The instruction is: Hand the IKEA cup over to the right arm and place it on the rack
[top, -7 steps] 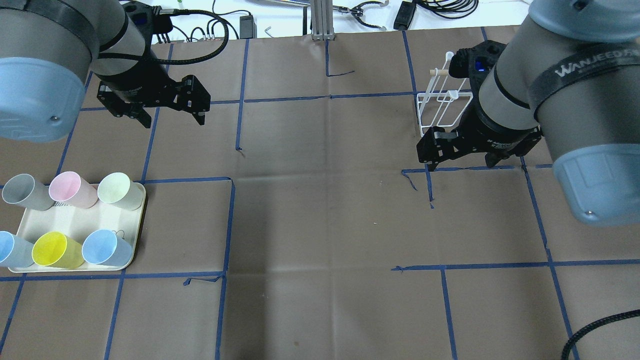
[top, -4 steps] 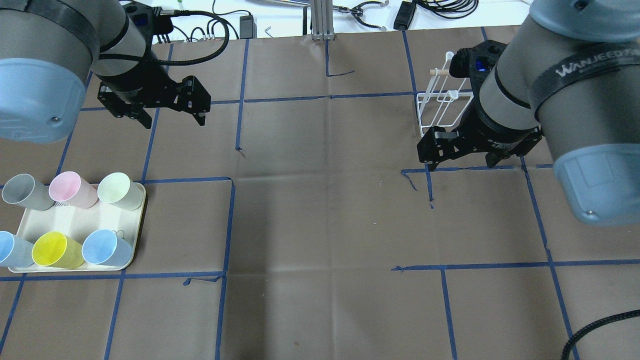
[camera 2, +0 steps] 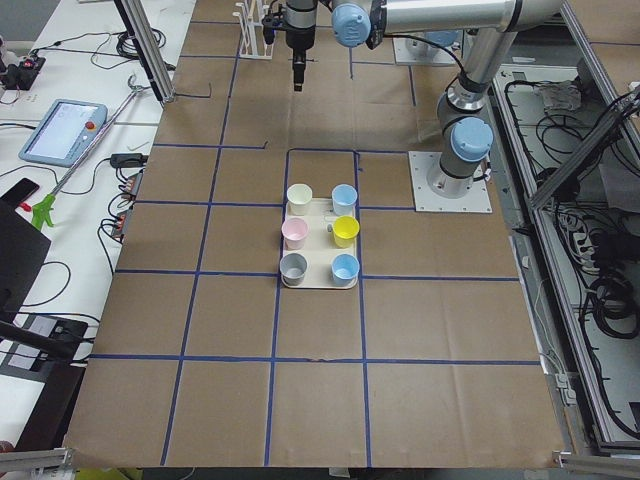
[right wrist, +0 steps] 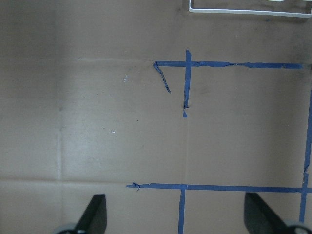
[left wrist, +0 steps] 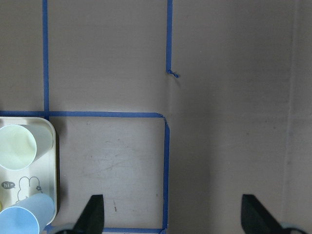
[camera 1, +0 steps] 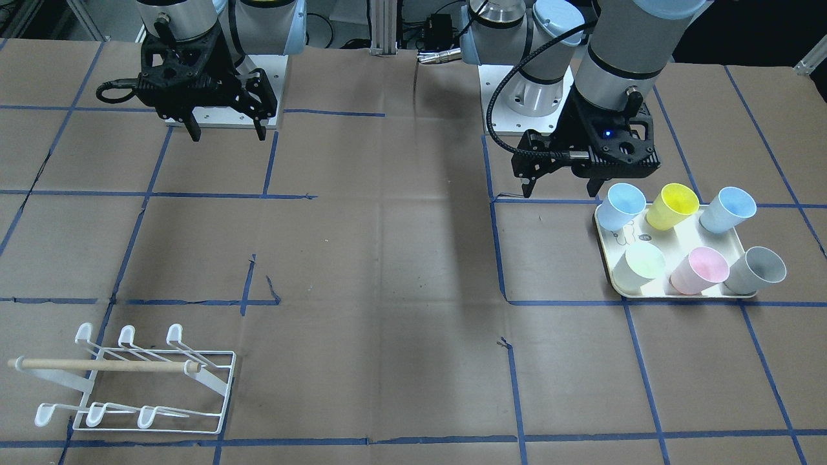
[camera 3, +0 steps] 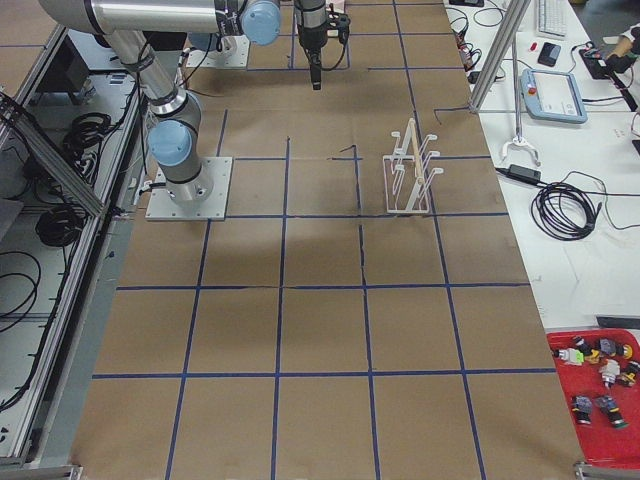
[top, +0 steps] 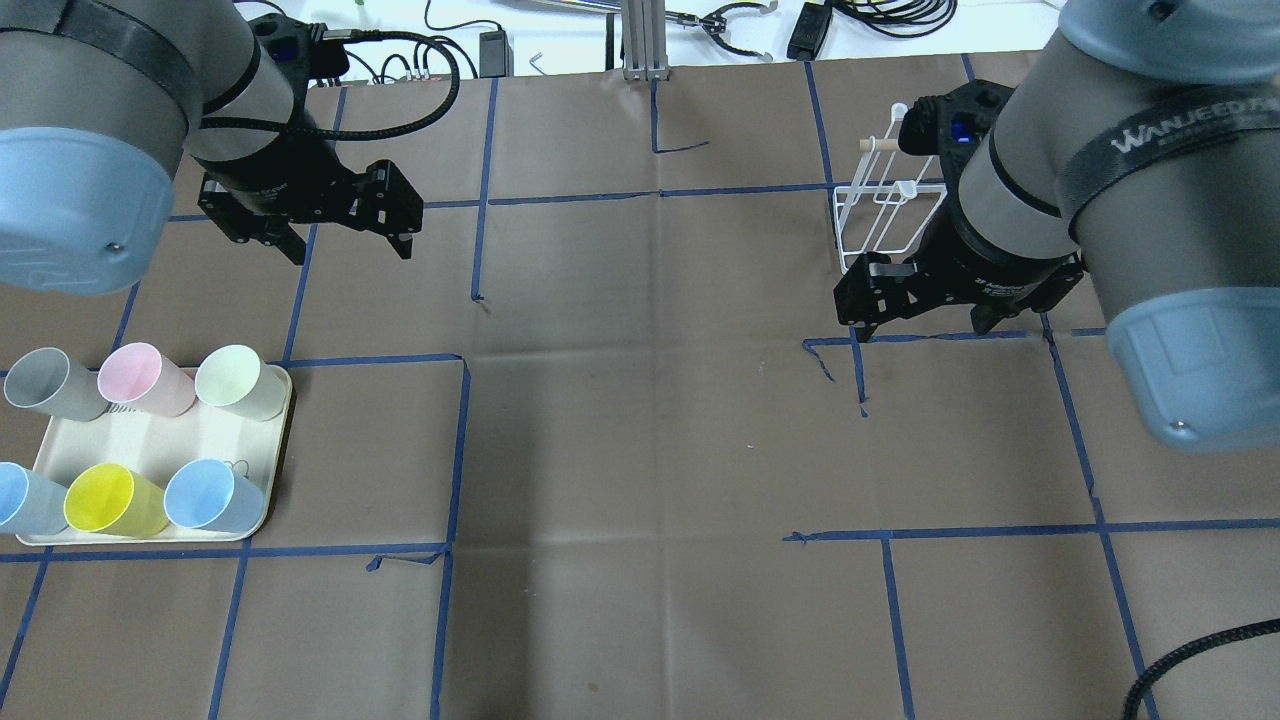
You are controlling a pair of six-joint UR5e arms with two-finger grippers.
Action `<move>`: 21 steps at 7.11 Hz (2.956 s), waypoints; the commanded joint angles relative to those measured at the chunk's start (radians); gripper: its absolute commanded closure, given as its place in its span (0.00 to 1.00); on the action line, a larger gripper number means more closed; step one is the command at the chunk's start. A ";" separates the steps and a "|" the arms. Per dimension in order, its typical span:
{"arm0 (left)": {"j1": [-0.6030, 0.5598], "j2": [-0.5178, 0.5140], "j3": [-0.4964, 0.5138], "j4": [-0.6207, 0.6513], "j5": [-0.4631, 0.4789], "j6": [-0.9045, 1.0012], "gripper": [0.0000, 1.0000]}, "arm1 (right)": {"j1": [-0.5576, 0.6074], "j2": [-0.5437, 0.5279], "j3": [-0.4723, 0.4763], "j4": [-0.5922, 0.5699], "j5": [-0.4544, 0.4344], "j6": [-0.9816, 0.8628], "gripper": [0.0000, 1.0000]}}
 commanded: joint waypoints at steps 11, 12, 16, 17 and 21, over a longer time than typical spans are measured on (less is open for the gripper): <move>0.366 -0.146 -0.341 0.491 -0.008 0.399 0.01 | 0.001 0.005 0.000 0.000 0.002 0.000 0.00; 0.366 -0.181 -0.344 0.496 -0.008 0.400 0.01 | 0.001 0.005 0.000 0.000 0.002 0.000 0.00; 0.369 -0.226 -0.346 0.491 0.003 0.403 0.01 | 0.001 0.003 0.000 0.000 0.002 0.000 0.00; 0.373 -0.238 -0.344 0.493 0.003 0.403 0.01 | 0.001 0.005 0.000 0.001 0.002 0.000 0.00; 0.378 -0.229 -0.343 0.496 0.003 0.402 0.60 | -0.001 0.005 0.000 0.001 0.002 0.001 0.00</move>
